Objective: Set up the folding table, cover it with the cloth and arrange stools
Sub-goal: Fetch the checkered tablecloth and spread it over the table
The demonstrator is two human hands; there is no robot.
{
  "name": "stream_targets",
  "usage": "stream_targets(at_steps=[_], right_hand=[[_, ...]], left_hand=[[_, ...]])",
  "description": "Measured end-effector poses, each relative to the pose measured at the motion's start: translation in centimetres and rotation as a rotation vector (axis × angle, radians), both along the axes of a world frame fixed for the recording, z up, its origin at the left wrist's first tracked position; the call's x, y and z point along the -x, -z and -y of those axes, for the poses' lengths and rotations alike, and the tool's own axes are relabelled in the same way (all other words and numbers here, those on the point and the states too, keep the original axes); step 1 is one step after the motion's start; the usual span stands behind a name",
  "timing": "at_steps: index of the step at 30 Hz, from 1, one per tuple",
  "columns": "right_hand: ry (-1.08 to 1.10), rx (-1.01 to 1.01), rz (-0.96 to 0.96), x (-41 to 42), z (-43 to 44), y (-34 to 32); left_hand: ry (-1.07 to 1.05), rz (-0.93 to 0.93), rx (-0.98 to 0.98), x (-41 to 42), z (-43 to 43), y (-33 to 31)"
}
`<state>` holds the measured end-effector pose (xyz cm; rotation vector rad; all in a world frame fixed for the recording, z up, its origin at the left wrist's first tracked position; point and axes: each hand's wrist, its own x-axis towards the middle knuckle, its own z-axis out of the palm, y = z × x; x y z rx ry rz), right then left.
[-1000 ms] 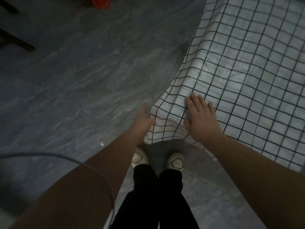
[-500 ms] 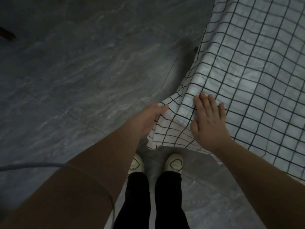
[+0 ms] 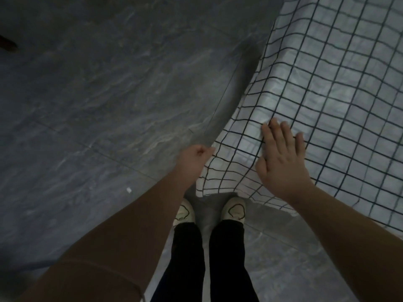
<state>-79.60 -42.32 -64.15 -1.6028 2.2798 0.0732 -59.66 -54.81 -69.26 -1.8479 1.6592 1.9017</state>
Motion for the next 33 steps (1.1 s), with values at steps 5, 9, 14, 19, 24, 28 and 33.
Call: stream_targets(at_steps=[5, 9, 14, 19, 24, 28, 33], right_hand=[[0.003, -0.018, 0.004, 0.0, 0.2, -0.1], [0.013, -0.041, 0.01, -0.1, 0.2, -0.3], [0.012, -0.021, 0.012, -0.1, 0.2, -0.3], [0.021, 0.004, 0.001, -0.2, 0.1, 0.0], [0.013, -0.01, 0.011, -0.1, 0.1, 0.0], [0.01, -0.007, 0.011, -0.1, 0.0, -0.2], [0.004, -0.013, 0.005, 0.0, 0.0, -0.1]], left_hand=[[0.27, 0.034, 0.737, 0.6, -0.5, -2.2], [0.677, -0.167, 0.625, 0.9, -1.9, -3.0], [0.718, -0.061, 0.452, 1.8, -1.7, -0.6], [0.618, 0.001, 0.414, 2.8, -2.0, 0.9], [0.504, 0.211, 0.293, 1.5, -2.3, 3.3], [0.613, 0.492, 0.476, 0.2, -1.8, 2.9], [0.699, 0.58, 0.465, -1.9, -0.3, 3.0]])
